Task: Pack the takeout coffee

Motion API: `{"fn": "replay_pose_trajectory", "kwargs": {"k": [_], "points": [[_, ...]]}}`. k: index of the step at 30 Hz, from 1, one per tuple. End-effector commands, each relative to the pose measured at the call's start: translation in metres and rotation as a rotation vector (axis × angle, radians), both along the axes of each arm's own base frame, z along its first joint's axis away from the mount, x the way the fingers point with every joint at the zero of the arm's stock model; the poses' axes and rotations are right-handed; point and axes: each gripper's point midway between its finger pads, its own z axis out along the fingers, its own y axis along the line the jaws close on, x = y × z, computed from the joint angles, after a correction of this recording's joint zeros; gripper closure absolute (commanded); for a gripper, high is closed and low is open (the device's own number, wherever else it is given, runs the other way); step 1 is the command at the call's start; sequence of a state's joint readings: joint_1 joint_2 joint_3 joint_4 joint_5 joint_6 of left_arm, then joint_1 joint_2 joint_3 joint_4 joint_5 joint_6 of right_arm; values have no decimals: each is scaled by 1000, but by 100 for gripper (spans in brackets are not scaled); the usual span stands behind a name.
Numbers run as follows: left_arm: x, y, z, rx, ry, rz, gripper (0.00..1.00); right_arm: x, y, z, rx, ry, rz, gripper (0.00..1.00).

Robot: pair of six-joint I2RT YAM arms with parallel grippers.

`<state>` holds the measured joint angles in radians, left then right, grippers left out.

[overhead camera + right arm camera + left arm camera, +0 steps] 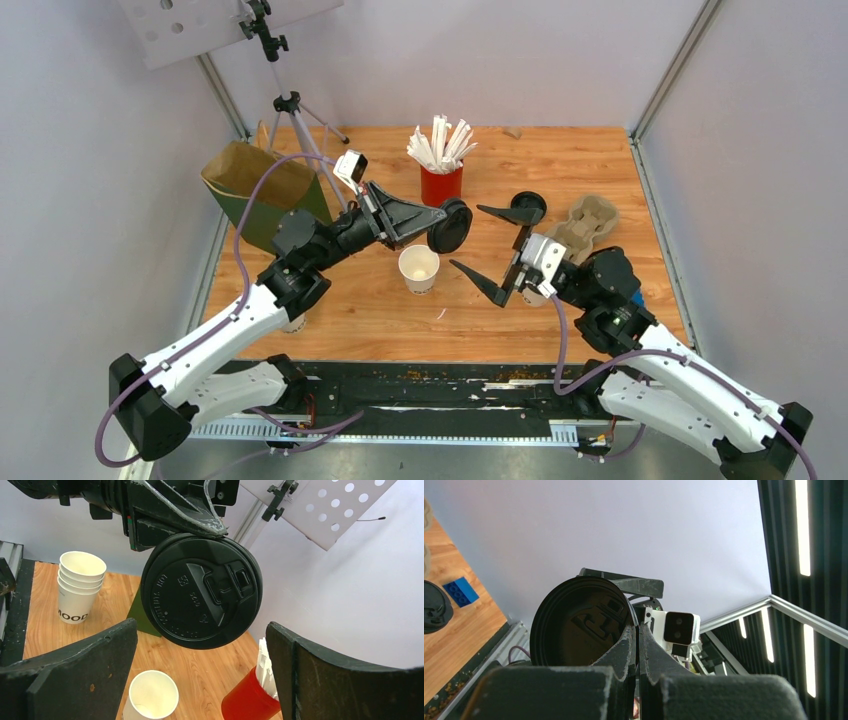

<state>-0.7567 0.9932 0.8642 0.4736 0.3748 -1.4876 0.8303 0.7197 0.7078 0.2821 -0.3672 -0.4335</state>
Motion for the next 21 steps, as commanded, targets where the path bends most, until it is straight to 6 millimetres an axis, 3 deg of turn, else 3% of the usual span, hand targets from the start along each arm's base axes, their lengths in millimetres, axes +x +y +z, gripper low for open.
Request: {"fn": "replay_pose_trajectory", "kwargs": {"k": [1, 11, 21], "points": [[-3, 8, 17, -62, -25, 7, 100, 1, -4, 30, 50, -75, -33, 0], [-6, 6, 16, -54, -27, -15, 100, 3, -3, 30, 56, -78, -42, 6], [-7, 7, 13, -72, -9, -22, 100, -2, 3, 28, 40, -84, -4, 5]]}}
